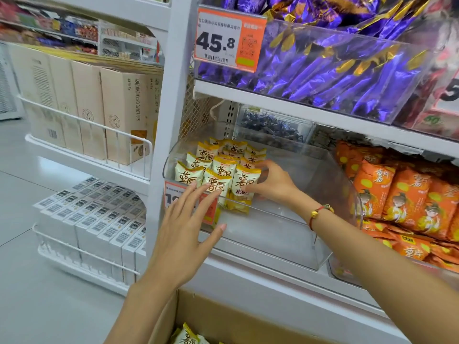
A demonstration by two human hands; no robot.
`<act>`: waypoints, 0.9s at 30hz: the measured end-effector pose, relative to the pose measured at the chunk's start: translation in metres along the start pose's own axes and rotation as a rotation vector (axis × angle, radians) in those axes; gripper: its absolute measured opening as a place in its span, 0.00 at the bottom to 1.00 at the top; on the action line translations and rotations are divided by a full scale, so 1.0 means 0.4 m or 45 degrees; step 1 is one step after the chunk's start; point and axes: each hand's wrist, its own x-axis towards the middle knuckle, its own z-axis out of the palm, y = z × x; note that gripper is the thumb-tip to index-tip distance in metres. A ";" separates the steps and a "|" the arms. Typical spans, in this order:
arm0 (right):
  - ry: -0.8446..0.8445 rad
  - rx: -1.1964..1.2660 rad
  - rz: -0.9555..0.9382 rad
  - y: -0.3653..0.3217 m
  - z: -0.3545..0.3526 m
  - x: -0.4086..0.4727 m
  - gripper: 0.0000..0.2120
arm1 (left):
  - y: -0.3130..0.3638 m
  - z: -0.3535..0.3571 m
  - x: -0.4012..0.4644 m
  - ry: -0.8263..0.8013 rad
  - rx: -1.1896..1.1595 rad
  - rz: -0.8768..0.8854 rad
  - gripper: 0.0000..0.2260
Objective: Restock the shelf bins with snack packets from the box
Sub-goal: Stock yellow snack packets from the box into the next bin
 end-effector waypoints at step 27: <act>-0.943 -0.651 -0.194 0.134 0.004 -0.442 0.18 | 0.040 0.068 -0.130 -0.278 0.052 -0.427 0.07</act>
